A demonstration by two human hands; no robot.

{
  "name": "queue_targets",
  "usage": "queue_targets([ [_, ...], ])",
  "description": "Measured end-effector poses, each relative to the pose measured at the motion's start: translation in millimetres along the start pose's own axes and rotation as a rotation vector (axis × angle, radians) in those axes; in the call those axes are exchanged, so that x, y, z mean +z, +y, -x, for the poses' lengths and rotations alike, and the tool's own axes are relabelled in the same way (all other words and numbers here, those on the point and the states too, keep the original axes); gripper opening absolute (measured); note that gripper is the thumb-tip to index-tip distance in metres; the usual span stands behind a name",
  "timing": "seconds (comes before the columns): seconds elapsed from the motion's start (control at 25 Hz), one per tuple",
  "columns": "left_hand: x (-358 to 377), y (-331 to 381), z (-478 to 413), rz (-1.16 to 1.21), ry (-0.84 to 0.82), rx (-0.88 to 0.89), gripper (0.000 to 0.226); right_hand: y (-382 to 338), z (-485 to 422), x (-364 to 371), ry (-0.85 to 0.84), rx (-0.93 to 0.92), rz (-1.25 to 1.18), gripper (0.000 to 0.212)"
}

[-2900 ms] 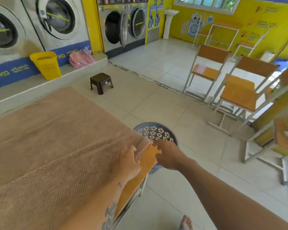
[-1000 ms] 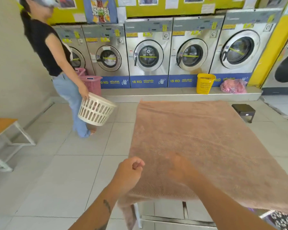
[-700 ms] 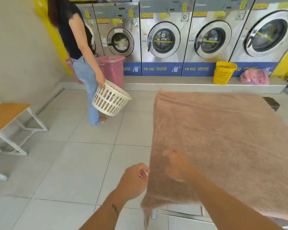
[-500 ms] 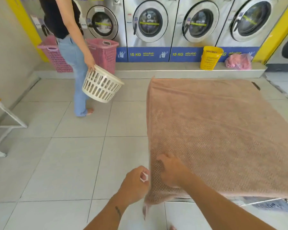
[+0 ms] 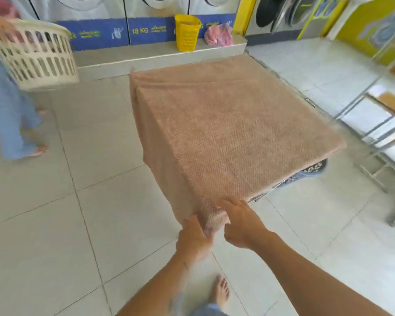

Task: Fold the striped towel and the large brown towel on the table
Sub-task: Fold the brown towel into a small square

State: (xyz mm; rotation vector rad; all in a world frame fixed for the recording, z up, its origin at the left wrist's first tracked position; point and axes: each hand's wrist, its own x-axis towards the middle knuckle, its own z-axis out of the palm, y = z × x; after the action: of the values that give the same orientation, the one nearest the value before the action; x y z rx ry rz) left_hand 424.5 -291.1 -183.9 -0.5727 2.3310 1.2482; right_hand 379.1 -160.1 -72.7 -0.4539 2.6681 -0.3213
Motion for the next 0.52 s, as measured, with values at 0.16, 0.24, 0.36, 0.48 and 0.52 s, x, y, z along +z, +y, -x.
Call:
queue_targets([
  [0.16,5,8,-5,-0.040,-0.038,0.014,0.090,7,20,3,-0.017,0.070,-0.019,0.073],
  [0.24,12,14,-3,-0.182,-0.049,-0.029,0.092,9,22,4,-0.034,0.074,-0.027,0.072],
  [0.36,24,10,-1,-0.211,0.028,-0.042,0.051,9,20,4,-0.045,0.045,-0.030,0.072],
  [0.48,15,2,10,0.016,0.180,-0.016,0.019,10,12,3,-0.030,-0.057,-0.023,0.073],
  [0.52,7,1,17,0.047,0.232,0.005,0.011,8,10,4,-0.026,-0.096,-0.018,0.073],
])
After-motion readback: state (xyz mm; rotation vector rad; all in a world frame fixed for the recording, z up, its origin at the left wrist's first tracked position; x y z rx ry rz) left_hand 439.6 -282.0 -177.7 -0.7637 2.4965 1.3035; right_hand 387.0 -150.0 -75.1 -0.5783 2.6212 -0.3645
